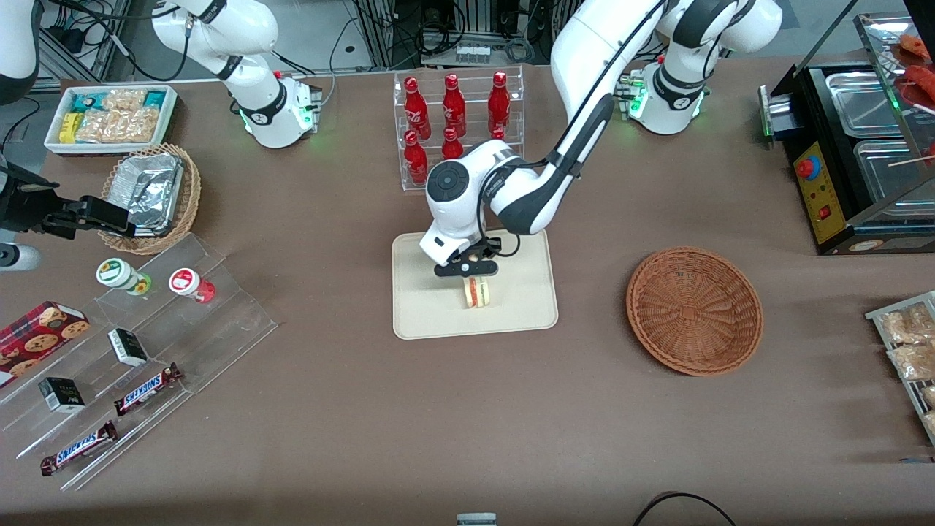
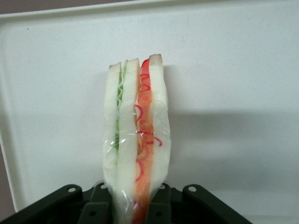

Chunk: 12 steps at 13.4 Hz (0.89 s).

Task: Place sandwich from basket to tray
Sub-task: 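Lower the sandwich onto the tray and open the left gripper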

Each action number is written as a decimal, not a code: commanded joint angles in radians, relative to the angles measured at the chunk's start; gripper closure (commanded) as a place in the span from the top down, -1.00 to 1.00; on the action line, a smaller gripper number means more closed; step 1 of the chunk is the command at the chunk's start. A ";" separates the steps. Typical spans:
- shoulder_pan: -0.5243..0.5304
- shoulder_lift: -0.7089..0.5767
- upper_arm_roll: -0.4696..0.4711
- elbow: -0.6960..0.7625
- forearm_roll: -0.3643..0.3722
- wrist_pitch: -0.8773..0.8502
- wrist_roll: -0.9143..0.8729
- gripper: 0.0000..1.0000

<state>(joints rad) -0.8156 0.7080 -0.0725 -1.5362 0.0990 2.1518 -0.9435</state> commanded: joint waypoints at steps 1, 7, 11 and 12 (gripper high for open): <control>-0.017 0.015 0.014 0.027 0.019 0.003 -0.034 -0.85; -0.033 0.031 0.014 0.027 0.021 0.033 -0.044 -0.14; -0.033 0.028 0.014 0.024 0.021 0.026 -0.041 0.99; -0.031 0.019 0.016 0.024 0.019 0.020 -0.043 0.99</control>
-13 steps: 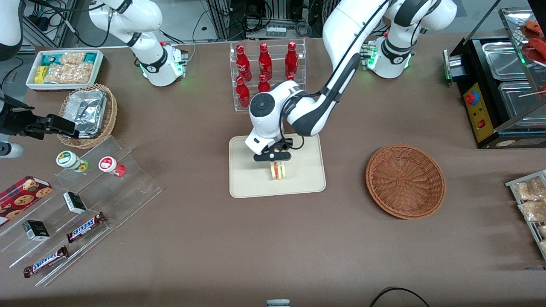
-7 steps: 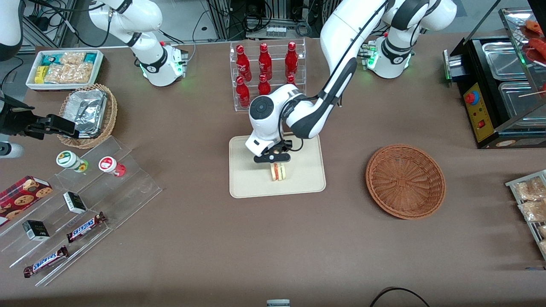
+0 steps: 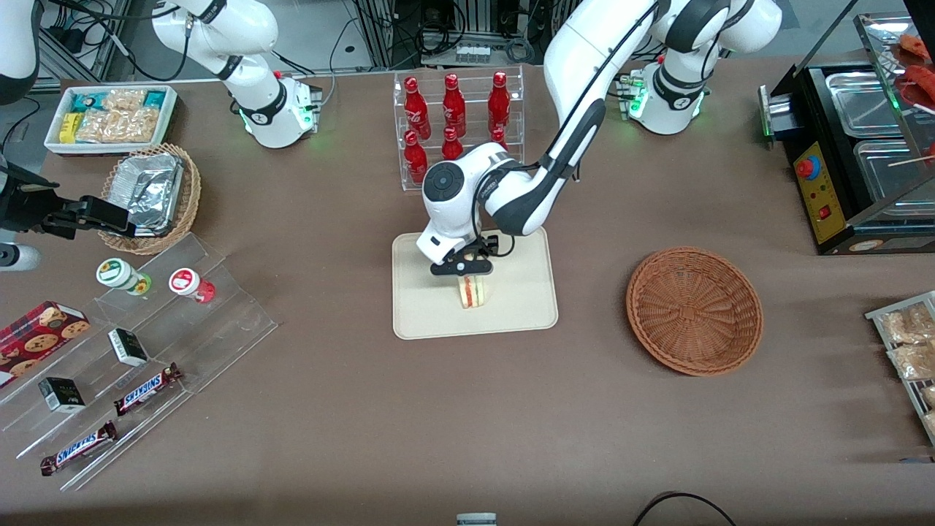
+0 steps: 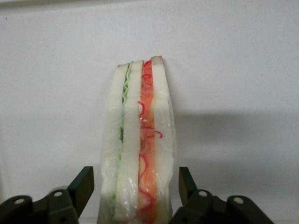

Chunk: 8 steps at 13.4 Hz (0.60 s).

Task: Place sandwich from basket to tray
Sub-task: 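Lower the sandwich onto the tray and open the left gripper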

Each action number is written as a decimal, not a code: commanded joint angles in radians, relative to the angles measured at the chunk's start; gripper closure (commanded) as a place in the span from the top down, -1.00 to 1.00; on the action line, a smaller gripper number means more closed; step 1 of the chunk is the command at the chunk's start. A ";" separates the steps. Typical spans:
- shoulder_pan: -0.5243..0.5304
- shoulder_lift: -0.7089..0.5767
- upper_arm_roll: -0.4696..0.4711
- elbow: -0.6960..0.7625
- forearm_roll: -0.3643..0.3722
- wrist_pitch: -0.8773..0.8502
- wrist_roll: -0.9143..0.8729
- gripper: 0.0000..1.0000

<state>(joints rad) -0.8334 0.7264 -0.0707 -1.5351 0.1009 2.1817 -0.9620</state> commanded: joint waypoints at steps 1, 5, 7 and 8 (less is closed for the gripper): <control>-0.009 -0.021 0.015 0.024 0.017 -0.035 -0.026 0.99; 0.032 -0.174 0.029 0.030 0.002 -0.196 -0.024 1.00; 0.085 -0.266 0.029 0.027 -0.001 -0.282 -0.018 1.00; 0.111 -0.313 0.029 0.026 -0.004 -0.327 -0.012 1.00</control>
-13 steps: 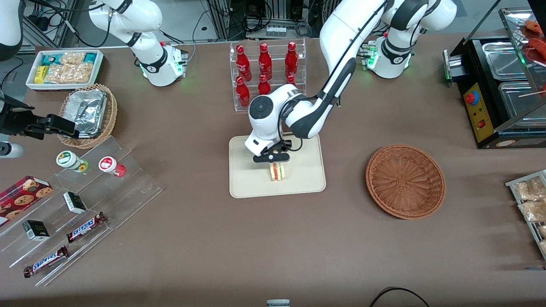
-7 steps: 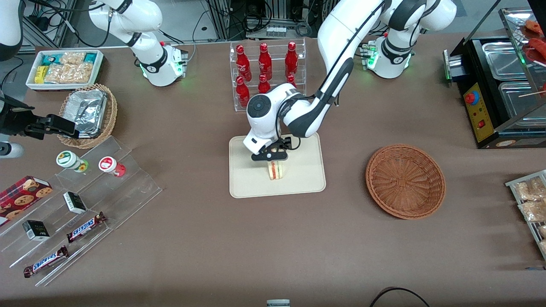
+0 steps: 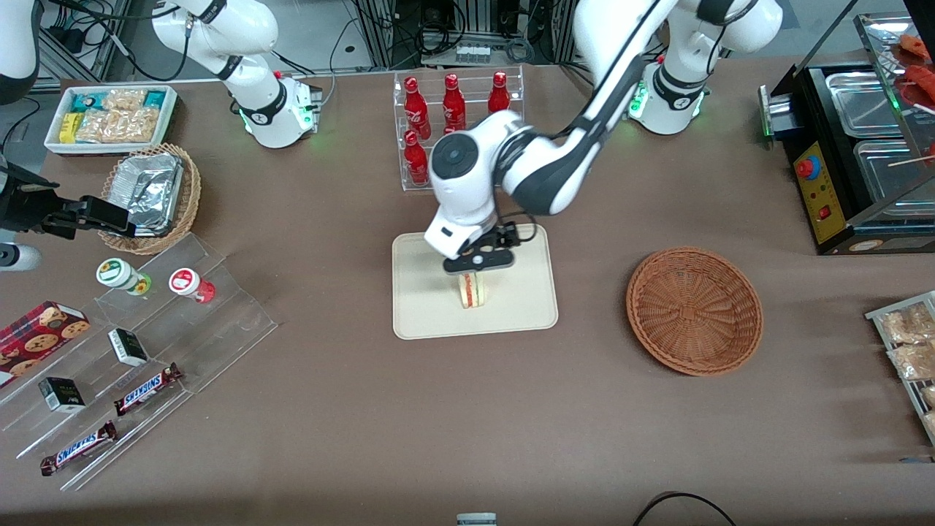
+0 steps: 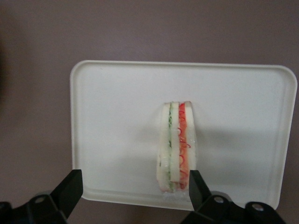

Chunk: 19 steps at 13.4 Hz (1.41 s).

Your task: Place sandwich from basket to tray

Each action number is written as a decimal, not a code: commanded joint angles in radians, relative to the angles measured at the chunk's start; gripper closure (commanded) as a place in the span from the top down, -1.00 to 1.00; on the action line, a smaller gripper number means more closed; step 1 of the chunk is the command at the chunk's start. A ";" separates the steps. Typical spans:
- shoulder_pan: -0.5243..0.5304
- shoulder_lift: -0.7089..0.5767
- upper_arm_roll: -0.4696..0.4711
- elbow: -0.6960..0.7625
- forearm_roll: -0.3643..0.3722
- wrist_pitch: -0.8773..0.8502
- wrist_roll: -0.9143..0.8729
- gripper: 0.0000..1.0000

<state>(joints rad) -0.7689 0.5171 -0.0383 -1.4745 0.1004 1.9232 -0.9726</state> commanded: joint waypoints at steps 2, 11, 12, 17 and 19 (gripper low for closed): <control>0.117 -0.192 -0.003 -0.038 -0.004 -0.159 0.005 1.00; 0.448 -0.429 -0.003 -0.043 -0.054 -0.427 0.414 1.00; 0.483 -0.443 -0.003 -0.043 -0.054 -0.443 0.463 1.00; 0.628 -0.519 -0.005 -0.087 -0.056 -0.472 0.676 1.00; 0.637 -0.531 -0.003 -0.102 -0.056 -0.466 0.727 1.00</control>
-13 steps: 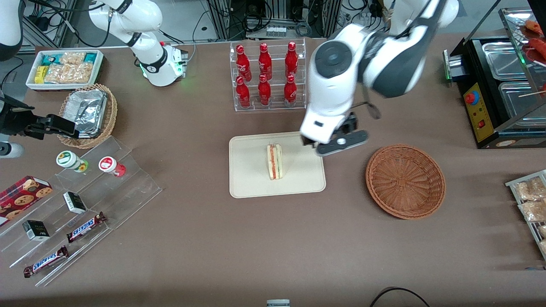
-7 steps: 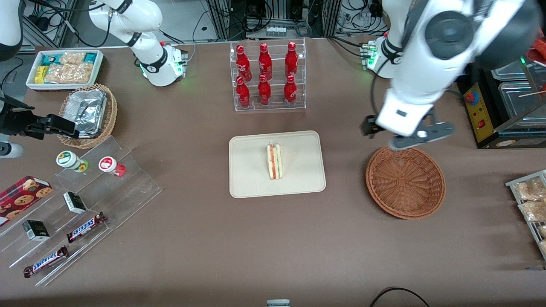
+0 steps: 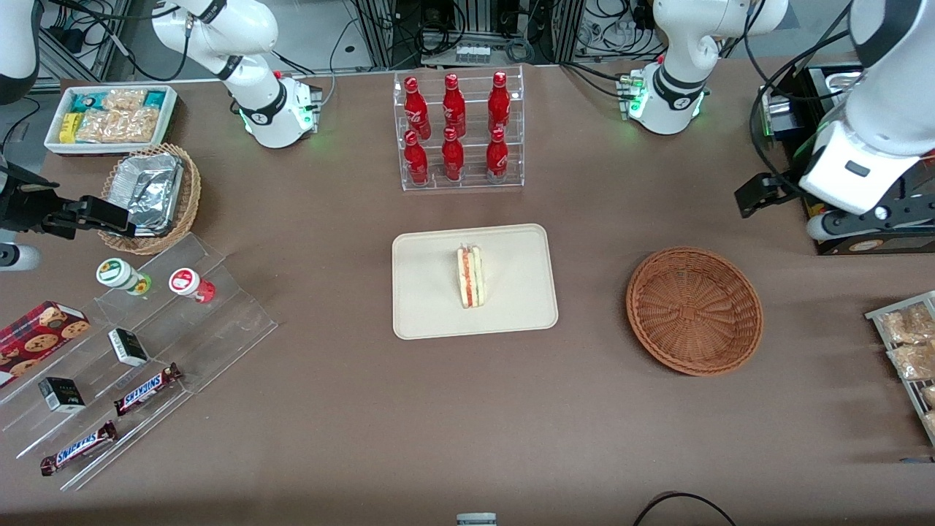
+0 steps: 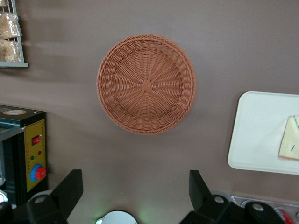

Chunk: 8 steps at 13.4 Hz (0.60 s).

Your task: Place sandwich from basket to tray

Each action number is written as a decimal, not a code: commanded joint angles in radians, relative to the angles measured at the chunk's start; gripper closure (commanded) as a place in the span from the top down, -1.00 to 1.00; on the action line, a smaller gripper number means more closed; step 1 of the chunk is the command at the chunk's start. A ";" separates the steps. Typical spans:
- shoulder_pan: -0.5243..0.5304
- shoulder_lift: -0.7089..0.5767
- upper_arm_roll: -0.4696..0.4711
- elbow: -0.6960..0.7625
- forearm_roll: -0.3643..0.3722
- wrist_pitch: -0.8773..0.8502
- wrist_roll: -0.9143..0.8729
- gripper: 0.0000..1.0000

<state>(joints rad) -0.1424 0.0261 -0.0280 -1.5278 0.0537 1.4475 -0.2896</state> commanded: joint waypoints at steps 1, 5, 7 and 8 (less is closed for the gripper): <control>0.021 -0.040 -0.015 -0.049 -0.009 0.013 0.071 1.00; 0.092 -0.046 -0.018 -0.049 -0.031 0.025 0.167 1.00; 0.109 -0.038 -0.020 -0.048 -0.031 0.051 0.168 1.00; 0.112 -0.034 -0.023 -0.040 -0.032 0.060 0.162 1.00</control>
<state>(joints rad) -0.0531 0.0141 -0.0313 -1.5450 0.0355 1.4760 -0.1387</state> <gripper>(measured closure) 0.000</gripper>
